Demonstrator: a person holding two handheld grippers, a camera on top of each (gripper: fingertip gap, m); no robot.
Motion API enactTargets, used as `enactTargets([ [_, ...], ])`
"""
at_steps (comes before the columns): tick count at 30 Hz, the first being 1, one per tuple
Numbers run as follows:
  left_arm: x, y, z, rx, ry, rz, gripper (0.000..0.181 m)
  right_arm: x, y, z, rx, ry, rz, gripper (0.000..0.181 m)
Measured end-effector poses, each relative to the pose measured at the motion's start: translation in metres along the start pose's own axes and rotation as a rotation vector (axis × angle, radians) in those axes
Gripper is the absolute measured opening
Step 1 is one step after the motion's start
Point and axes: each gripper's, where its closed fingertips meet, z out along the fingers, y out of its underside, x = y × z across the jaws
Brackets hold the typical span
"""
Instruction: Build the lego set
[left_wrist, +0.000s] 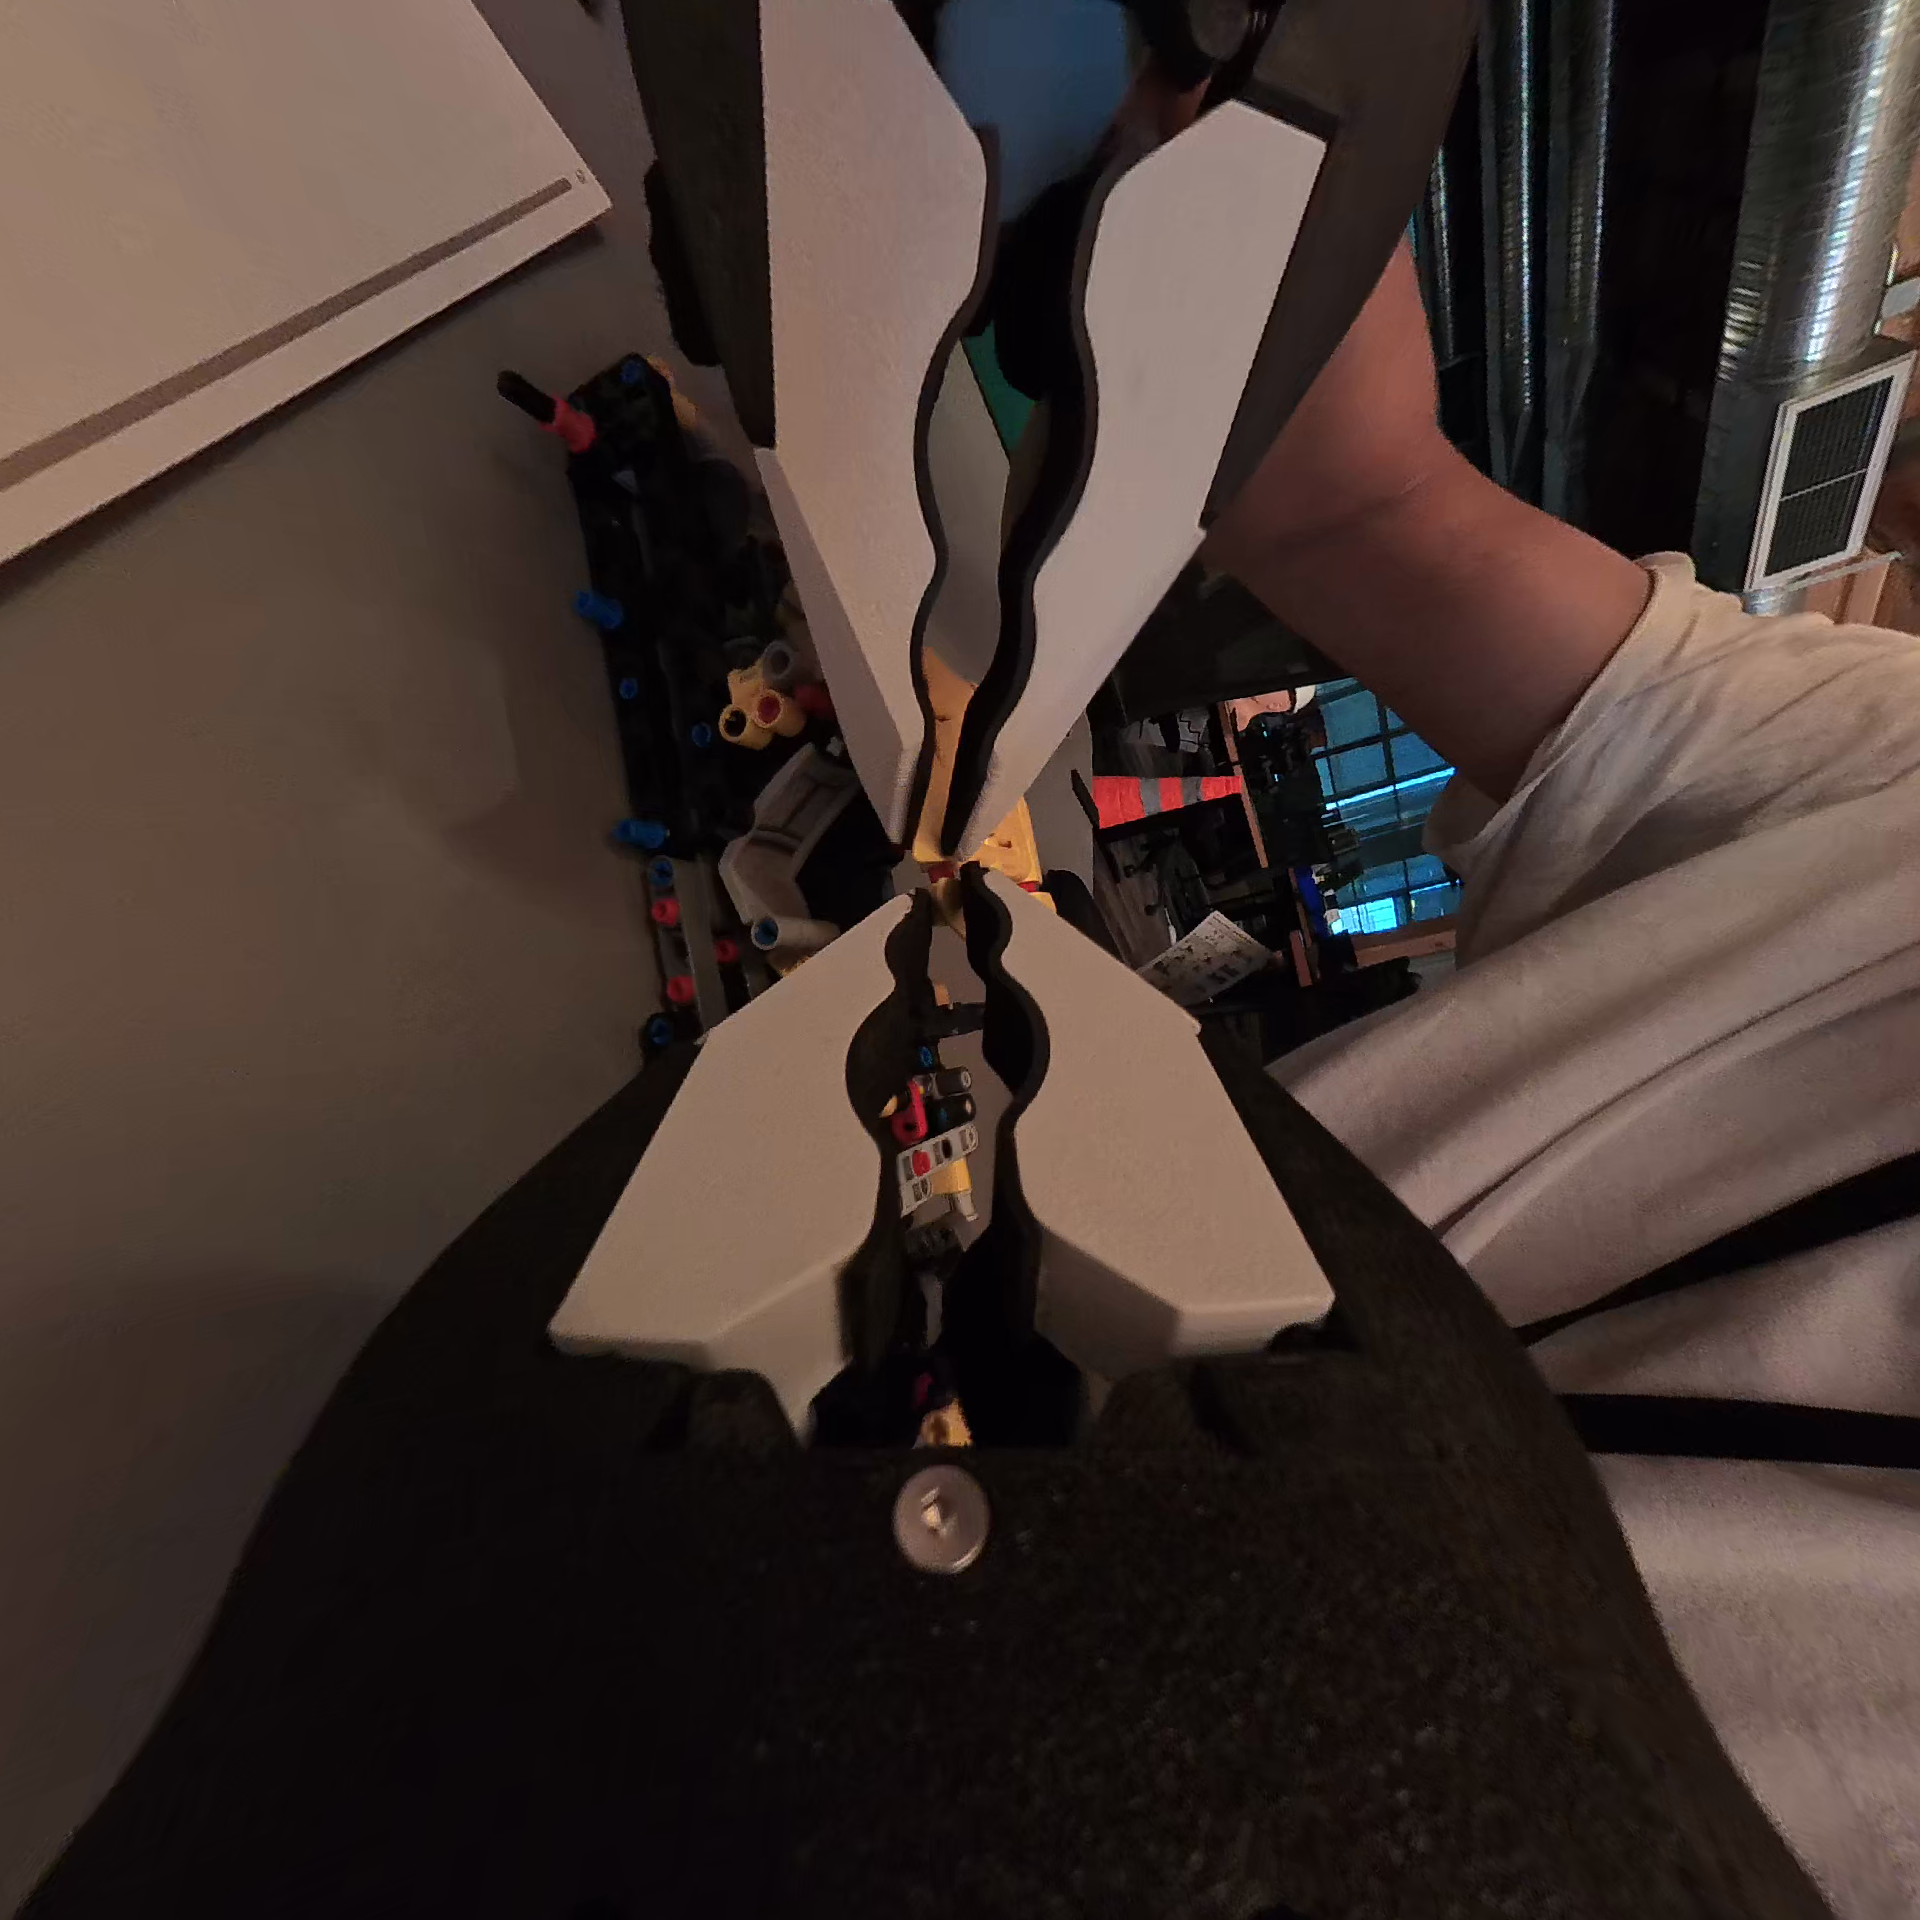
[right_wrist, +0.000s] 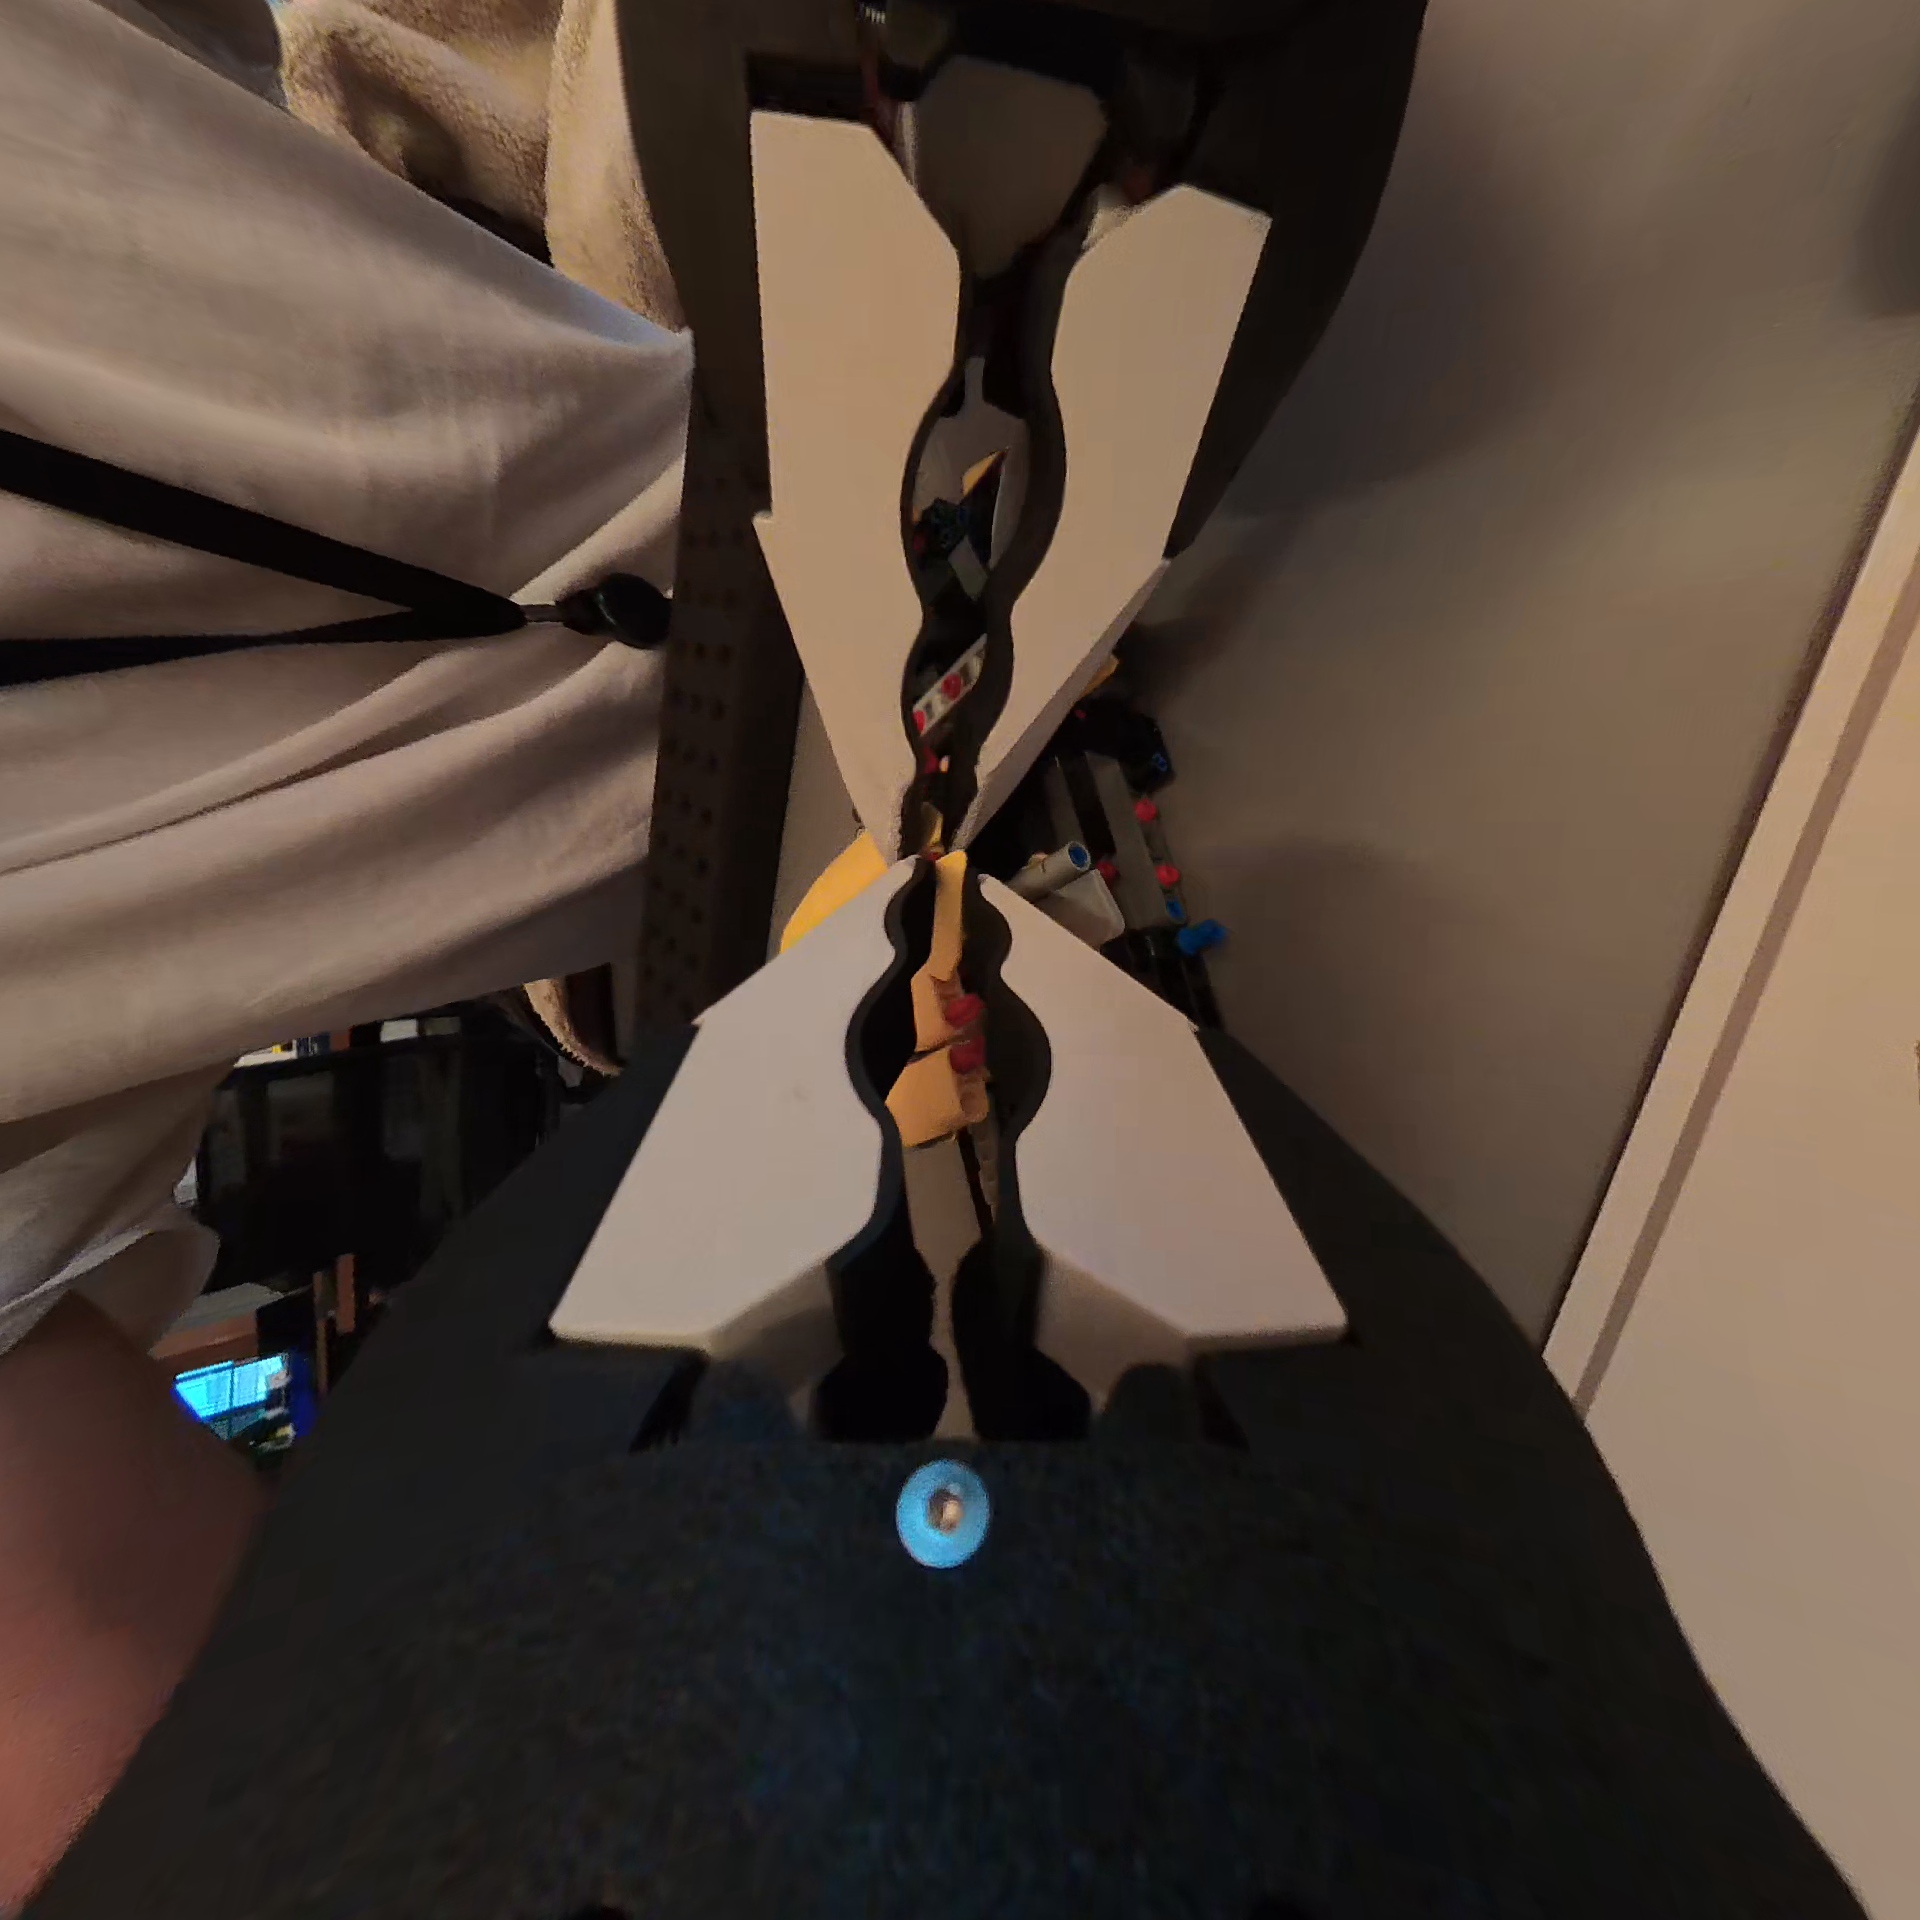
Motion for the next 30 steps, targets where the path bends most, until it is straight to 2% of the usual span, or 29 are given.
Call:
enactTargets([
  [7, 0.002, 0.000, 0.001, 0.010, 0.010, 0.002, 0.005, -0.002, 0.001, -0.001, 0.043, -0.082, 0.034, 0.006],
  [10, 0.001, -0.001, 0.000, 0.029, 0.013, -0.004, 0.005, -0.003, -0.006, -0.012, 0.130, -0.047, 0.048, 0.028],
  [11, 0.001, -0.003, 0.000, 0.044, 0.010, -0.003, 0.006, 0.000, -0.009, -0.020, 0.202, 0.041, 0.049, 0.033],
  [12, 0.001, -0.003, 0.000, 0.056, 0.010, 0.000, 0.006, 0.008, -0.011, -0.029, 0.264, 0.198, 0.044, 0.037],
  [13, 0.001, -0.003, 0.000, 0.057, 0.012, 0.009, 0.008, 0.012, -0.009, -0.038, 0.321, 0.372, 0.046, 0.046],
  [14, 0.002, -0.002, -0.001, 0.059, 0.007, 0.024, 0.010, 0.010, -0.005, -0.043, 0.370, 0.528, 0.056, 0.063],
  [16, 0.002, -0.005, -0.009, 0.091, -0.029, 0.056, 0.031, -0.002, 0.003, -0.045, 0.481, 0.795, 0.091, 0.082],
  [17, -0.001, -0.007, -0.015, 0.102, -0.068, 0.078, 0.036, -0.007, 0.008, -0.043, 0.528, 0.907, 0.131, 0.093],
  [18, -0.003, -0.008, -0.023, 0.114, -0.114, 0.112, 0.038, -0.013, 0.010, -0.039, 0.592, 0.992, 0.176, 0.095],
  [21, -0.011, -0.006, -0.048, 0.152, -0.279, 0.257, 0.038, -0.016, 0.010, -0.017, 0.739, 1.141, 0.331, 0.102],
  [24, -0.026, -0.002, -0.074, 0.204, -0.432, 0.359, 0.038, -0.006, 0.014, -0.003, 0.789, 1.251, 0.424, 0.101],
  [26, -0.029, 0.000, -0.085, 0.227, -0.462, 0.369, 0.038, -0.005, 0.017, -0.006, 0.810, 1.310, 0.445, 0.082],
  [30, -0.023, -0.009, -0.100, 0.302, -0.445, 0.360, 0.038, -0.003, 0.023, -0.007, 0.737, 1.364, 0.476, 0.072],
])
